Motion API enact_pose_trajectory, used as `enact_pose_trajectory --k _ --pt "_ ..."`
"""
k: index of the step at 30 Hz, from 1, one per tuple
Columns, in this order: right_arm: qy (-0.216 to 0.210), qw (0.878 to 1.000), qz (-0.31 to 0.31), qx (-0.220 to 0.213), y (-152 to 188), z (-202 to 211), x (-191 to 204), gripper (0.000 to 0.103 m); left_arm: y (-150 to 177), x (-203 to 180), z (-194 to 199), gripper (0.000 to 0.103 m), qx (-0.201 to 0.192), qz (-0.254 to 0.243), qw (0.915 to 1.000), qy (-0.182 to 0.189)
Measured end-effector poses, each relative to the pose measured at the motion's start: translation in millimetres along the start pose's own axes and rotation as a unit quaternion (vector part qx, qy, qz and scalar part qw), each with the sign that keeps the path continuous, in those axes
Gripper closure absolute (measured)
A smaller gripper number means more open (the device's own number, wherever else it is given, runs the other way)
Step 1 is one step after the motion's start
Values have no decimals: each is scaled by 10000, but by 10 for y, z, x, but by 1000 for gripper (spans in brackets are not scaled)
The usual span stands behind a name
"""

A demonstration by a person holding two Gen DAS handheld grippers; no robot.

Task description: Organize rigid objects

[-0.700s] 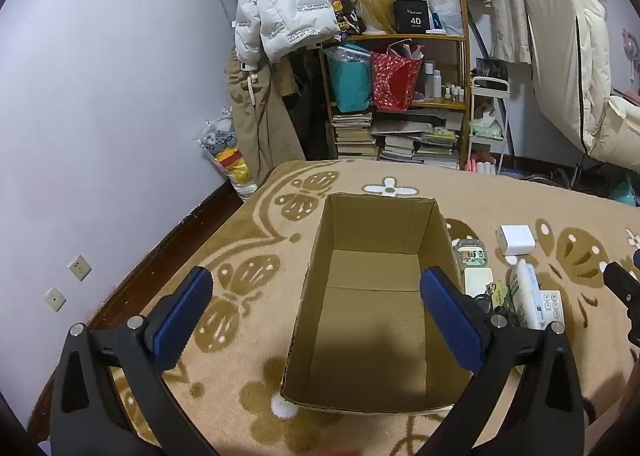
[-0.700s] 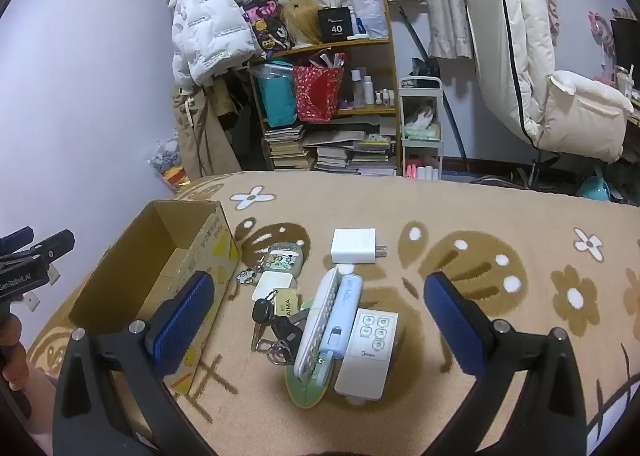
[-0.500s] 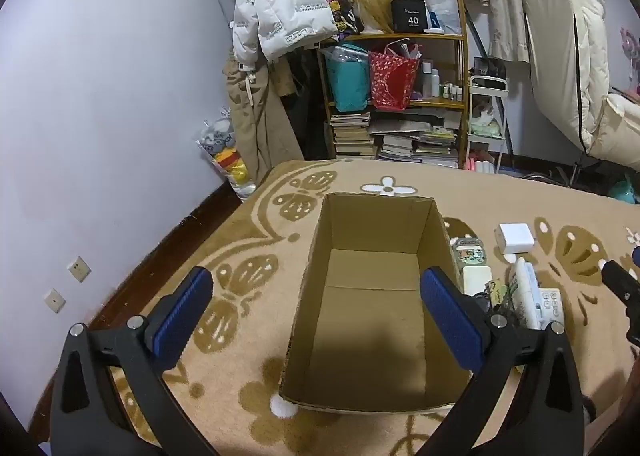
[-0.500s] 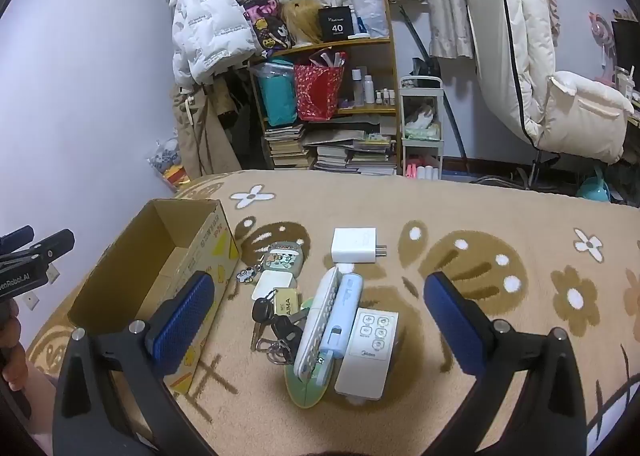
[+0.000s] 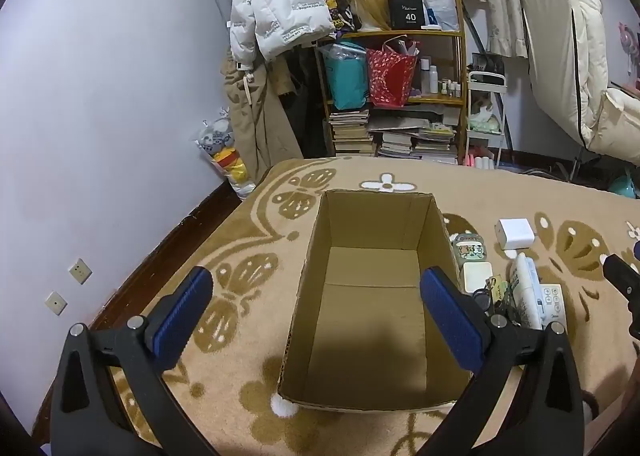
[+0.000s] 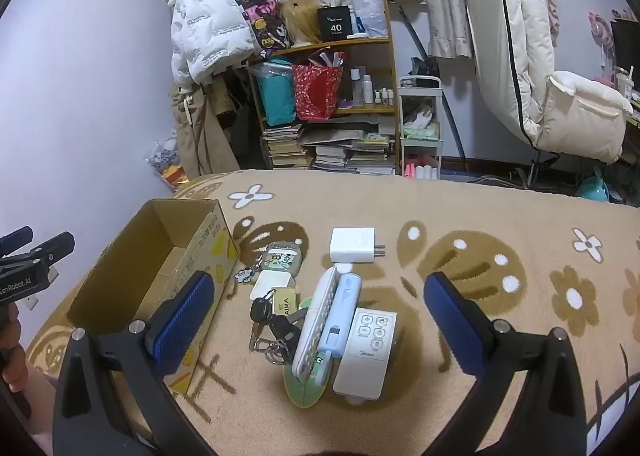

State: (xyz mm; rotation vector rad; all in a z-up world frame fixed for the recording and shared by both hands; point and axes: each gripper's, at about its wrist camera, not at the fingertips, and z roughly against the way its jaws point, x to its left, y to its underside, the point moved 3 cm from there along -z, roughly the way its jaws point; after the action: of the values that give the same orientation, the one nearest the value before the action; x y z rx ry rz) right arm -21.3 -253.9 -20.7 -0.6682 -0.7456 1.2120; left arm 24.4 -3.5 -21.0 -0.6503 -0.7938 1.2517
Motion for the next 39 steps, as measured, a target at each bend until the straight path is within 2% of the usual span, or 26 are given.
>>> enact_pose_trajectory --k 39 --pt "-8 10000 14 -21 -7 0 7 0 94 15 -88 0 53 -60 10000 -48"
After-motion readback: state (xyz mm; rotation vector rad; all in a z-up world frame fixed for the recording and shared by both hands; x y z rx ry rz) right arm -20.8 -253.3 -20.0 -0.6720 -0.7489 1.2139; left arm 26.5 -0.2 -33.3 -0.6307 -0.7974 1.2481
